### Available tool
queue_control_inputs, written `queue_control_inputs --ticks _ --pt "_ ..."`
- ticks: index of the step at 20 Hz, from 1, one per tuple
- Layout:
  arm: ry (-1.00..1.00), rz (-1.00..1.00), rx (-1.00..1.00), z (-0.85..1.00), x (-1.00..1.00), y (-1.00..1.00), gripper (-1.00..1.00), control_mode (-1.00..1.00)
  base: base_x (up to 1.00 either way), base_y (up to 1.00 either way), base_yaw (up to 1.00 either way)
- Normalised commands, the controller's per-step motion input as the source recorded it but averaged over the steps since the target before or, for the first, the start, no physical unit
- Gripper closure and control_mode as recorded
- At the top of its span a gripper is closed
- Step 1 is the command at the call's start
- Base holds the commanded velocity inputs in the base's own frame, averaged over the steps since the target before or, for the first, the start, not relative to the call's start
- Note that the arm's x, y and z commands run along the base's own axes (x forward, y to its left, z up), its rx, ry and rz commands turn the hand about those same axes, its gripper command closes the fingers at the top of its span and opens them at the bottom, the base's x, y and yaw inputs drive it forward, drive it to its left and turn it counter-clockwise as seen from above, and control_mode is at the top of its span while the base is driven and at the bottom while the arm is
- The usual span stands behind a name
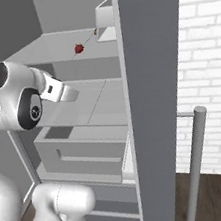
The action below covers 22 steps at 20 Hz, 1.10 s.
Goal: Take the strawberry from the fridge and place it on top of the pancake, located on the dining counter.
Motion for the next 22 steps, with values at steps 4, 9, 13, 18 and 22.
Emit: queue_control_inputs --ticks 4,9,13,18,22 --pt "0.01 0.0 0.0 0.49 0.59 0.0 -1.0 -1.0 0.0 0.0 0.0" --pt "0.06 0.0 -0.01 0.21 0.53 0.11 -1.0 -1.0 0.0 0.0 0.0" --pt "0.0 0.06 0.0 0.18 0.57 -0.05 -1.0 -1.0 0.0 0.0 0.0" --pt "0.0 0.14 0.0 0.04 0.47 -0.08 -1.0 -1.0 0.0 0.0 0.0" --pt "0.0 0.17 0.0 0.0 0.48 0.0 -1.0 -1.0 0.0 0.0 0.0"
